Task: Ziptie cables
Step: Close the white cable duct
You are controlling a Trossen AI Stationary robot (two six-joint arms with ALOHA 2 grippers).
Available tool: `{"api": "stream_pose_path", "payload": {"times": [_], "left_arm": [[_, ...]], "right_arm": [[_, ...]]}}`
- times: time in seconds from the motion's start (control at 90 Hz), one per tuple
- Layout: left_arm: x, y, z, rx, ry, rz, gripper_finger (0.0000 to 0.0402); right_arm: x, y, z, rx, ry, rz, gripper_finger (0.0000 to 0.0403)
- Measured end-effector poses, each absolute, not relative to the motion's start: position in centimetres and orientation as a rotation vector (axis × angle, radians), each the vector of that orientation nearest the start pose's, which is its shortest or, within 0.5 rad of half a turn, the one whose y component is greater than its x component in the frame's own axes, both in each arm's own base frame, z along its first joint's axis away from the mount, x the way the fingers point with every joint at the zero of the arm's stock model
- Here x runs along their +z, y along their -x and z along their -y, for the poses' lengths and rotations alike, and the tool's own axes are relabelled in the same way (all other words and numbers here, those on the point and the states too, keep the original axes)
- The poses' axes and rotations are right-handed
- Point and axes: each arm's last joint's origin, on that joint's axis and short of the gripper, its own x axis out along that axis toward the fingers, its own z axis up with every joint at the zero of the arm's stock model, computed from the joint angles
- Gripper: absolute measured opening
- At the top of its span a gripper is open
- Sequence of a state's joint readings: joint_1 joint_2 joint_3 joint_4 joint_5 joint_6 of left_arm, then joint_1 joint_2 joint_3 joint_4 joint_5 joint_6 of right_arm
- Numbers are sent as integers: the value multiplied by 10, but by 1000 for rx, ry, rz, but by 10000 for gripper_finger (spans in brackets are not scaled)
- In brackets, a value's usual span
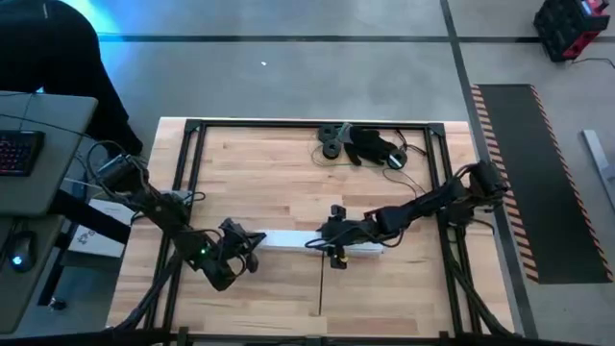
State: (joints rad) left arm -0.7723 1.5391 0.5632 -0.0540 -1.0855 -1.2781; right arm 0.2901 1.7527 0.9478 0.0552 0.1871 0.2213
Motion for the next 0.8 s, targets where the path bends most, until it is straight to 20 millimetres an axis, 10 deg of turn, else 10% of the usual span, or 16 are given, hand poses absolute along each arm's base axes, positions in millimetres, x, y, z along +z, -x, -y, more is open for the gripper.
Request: {"api": "stream_pose_path", "payload": {"times": [0.8], "left_arm": [[128,-190,150,575,408,-338,0]], "right_arm": [[160,-339,-92,-6,-31,-747,209]]}}
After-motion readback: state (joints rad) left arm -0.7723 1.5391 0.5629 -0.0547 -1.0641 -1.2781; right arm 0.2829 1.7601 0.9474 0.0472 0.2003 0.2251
